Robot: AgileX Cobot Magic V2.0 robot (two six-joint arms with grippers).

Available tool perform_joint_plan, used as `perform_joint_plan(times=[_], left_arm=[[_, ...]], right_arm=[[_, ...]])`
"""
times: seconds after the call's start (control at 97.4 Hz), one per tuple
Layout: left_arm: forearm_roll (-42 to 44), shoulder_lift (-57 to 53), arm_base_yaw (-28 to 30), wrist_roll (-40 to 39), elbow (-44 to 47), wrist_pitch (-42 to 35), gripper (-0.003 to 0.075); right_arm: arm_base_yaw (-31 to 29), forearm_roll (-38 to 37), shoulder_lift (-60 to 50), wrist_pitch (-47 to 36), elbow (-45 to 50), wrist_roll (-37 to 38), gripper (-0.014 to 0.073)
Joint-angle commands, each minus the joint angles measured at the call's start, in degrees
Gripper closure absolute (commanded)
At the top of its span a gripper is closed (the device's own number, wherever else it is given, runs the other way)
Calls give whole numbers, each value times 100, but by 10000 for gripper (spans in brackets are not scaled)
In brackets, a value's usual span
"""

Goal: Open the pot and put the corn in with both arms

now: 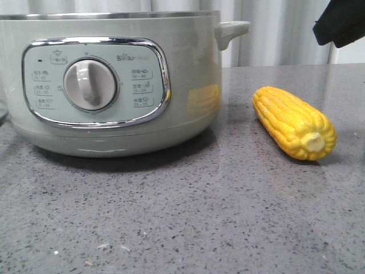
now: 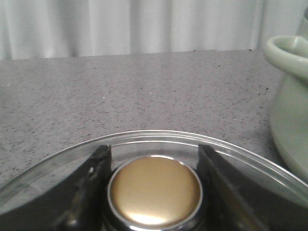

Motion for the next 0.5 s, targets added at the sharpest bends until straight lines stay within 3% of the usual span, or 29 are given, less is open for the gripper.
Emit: perform_joint_plan(times=[0.0,0.493], left_arm=[[10,137,-138,-37,-231,-1044,608],[-167,778,-158,-37,-231,-1092,591]], right_arm=[[11,12,-68,-340,-204,-56,519],[11,12,-68,-263,-204,-56,519]])
